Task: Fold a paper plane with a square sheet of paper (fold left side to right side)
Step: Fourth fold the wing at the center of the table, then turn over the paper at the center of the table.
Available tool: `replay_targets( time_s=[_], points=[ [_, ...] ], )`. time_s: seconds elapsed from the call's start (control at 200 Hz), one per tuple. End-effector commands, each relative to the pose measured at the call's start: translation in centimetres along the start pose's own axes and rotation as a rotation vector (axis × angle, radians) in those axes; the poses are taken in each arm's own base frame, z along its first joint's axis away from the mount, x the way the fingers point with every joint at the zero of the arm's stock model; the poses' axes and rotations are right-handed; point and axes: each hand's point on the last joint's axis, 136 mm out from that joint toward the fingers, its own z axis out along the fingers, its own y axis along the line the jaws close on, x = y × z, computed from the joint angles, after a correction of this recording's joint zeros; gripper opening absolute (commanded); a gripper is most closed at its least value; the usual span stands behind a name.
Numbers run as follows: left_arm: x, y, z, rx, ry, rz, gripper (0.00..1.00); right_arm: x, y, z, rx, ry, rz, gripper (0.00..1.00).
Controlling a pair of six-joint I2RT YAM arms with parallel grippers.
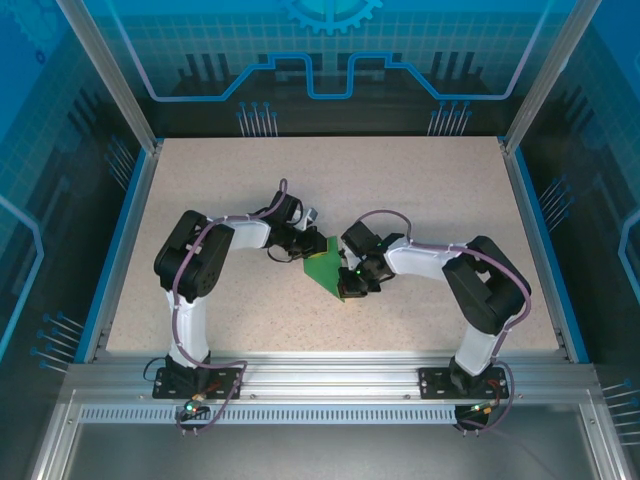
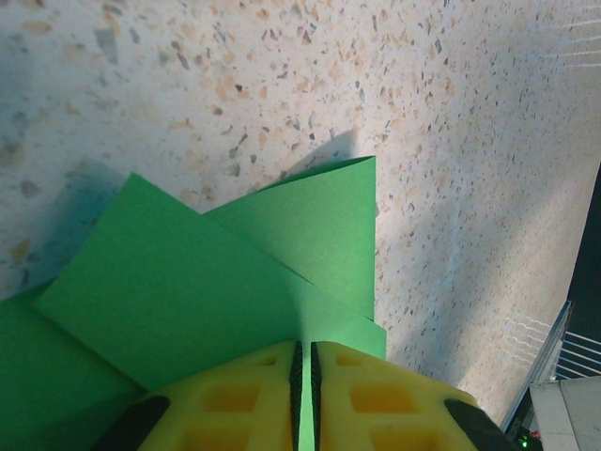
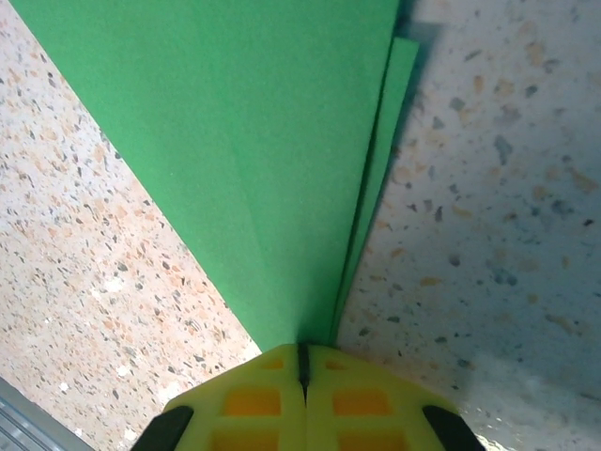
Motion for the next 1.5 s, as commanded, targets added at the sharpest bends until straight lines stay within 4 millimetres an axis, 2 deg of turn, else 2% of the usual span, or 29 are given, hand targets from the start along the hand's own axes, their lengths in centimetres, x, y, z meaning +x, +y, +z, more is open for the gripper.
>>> replay_targets(
  time_s=[0.0, 0.26, 0.415, 0.54, 0.705, 0.715, 0.795, 0.865, 0.97, 1.08, 1.205, 1.296, 1.496],
  points=[
    [2.0, 6.1, 1.3, -0.176, 0.049, -0.088, 0.14, 5.3, -2.4, 0.3, 0.105, 0.179, 0.024, 0.00],
    [1.9, 5.9, 1.3, -0.170, 0.049, -0.088, 0.14, 5.9, -2.6, 0.1, 0.106, 0.191, 0.018, 0.00],
    [1.7, 4.8, 0.9, -0.135, 0.046, -0.085, 0.15, 4.8, -1.8, -0.6, 0.076, 0.138, 0.009, 0.00],
    [0.8, 2.1, -0.2, -0.074, 0.032, -0.056, 0.18, 3.2, -1.1, -2.1, 0.039, 0.050, -0.001, 0.02],
    [-1.3, -3.5, -3.0, 0.039, 0.002, 0.020, 0.25, -0.2, -0.5, -5.1, -0.029, -0.136, -0.001, 0.13],
    [-1.4, -3.8, -3.2, 0.045, 0.001, 0.025, 0.25, 0.3, -1.1, -4.7, -0.019, -0.128, 0.010, 0.14],
    [-2.1, -6.1, -5.0, 0.069, -0.021, 0.074, 0.31, -1.1, -1.6, -6.0, -0.026, -0.220, 0.016, 0.24],
    [-2.5, -7.0, -6.6, 0.068, -0.054, 0.097, 0.36, -2.4, -1.9, -7.0, -0.039, -0.308, 0.033, 0.29],
    [-2.4, -6.3, -8.5, 0.044, -0.100, 0.080, 0.42, -4.1, -2.0, -8.4, -0.086, -0.423, 0.068, 0.40],
    [-1.2, -4.2, -9.0, 0.010, -0.109, 0.034, 0.45, -5.4, -1.9, -9.9, -0.138, -0.522, 0.093, 0.50],
    [0.5, -2.4, -7.9, 0.009, -0.077, -0.023, 0.46, -6.4, -1.7, -10.9, -0.186, -0.594, 0.108, 0.58],
    [0.9, -1.5, -6.8, 0.022, -0.058, -0.060, 0.46, -6.7, -1.4, -11.2, -0.215, -0.613, 0.108, 0.62],
    [0.9, -1.1, -4.6, 0.069, -0.011, -0.097, 0.46, -6.6, -1.1, -11.4, -0.238, -0.617, 0.107, 0.63]
  ],
)
